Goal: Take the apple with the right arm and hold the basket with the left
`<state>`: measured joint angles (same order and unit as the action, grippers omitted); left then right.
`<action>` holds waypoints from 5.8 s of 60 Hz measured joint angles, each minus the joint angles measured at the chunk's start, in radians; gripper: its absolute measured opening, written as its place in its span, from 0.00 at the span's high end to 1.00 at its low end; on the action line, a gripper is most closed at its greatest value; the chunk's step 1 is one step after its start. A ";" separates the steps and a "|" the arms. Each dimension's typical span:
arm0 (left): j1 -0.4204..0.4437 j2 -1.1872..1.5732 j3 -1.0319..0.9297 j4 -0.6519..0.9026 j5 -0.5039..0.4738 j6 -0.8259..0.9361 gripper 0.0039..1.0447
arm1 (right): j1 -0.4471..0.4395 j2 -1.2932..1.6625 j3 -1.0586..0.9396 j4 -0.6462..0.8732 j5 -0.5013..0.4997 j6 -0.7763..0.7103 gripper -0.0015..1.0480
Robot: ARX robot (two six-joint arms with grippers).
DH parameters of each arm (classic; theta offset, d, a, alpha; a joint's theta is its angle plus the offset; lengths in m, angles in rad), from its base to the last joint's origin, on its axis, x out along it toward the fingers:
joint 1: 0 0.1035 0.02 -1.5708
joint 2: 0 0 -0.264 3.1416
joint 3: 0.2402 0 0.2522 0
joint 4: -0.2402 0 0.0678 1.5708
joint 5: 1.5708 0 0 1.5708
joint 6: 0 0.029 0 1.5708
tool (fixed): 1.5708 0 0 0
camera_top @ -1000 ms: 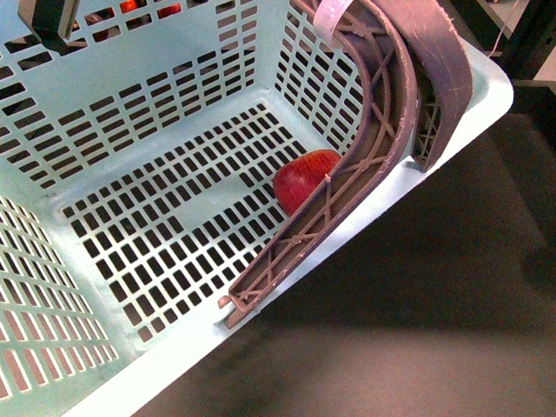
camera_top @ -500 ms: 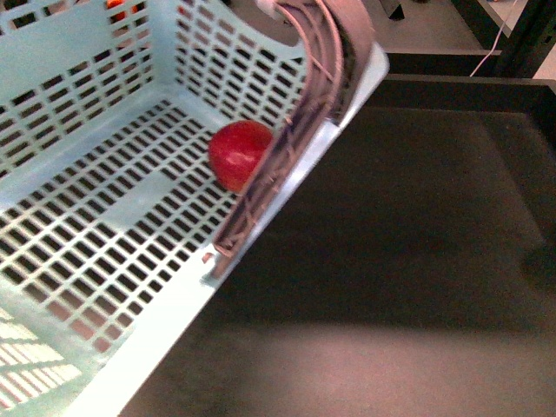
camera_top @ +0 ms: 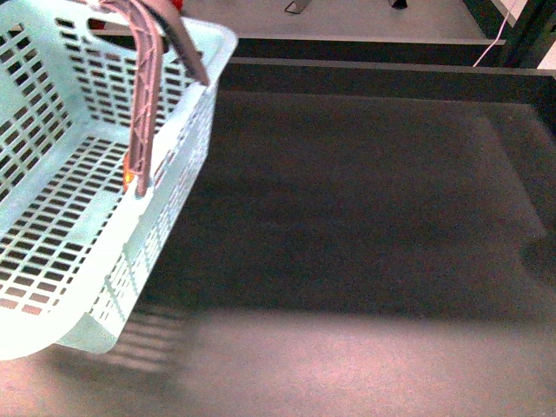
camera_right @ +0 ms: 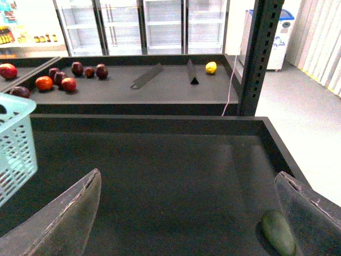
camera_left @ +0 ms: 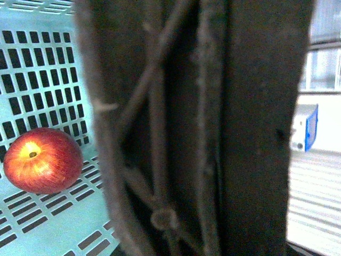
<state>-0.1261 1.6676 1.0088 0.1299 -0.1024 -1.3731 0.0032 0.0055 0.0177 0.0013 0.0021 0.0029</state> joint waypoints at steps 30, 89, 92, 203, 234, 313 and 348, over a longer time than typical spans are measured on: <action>0.150 0.136 -0.079 0.098 0.037 -0.130 0.86 | 0.000 0.000 0.000 0.000 0.000 0.000 0.08; 0.158 -0.209 -0.188 -0.262 0.046 -0.083 0.07 | 0.000 0.000 0.000 0.000 0.000 0.000 0.08; 0.150 -0.253 -0.195 -0.321 0.017 -0.079 0.06 | 0.000 0.000 0.000 0.000 0.000 0.000 0.08; 0.123 -1.298 -0.995 0.239 0.103 1.361 0.97 | 0.000 0.000 0.000 0.000 0.000 0.000 0.08; 0.123 -1.476 -0.995 0.063 0.103 1.362 0.97 | 0.000 0.000 0.000 0.000 0.000 0.000 0.08; 0.123 -1.661 -0.994 -0.128 0.103 1.362 0.24 | 0.000 0.000 0.000 0.000 0.000 0.000 0.08; 0.123 -1.661 -0.994 -0.128 0.103 1.364 0.06 | 0.000 0.000 0.000 0.000 0.000 0.000 0.08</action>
<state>-0.0029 0.0063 0.0147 0.0017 0.0002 -0.0090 0.0032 0.0055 0.0177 0.0013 0.0021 0.0029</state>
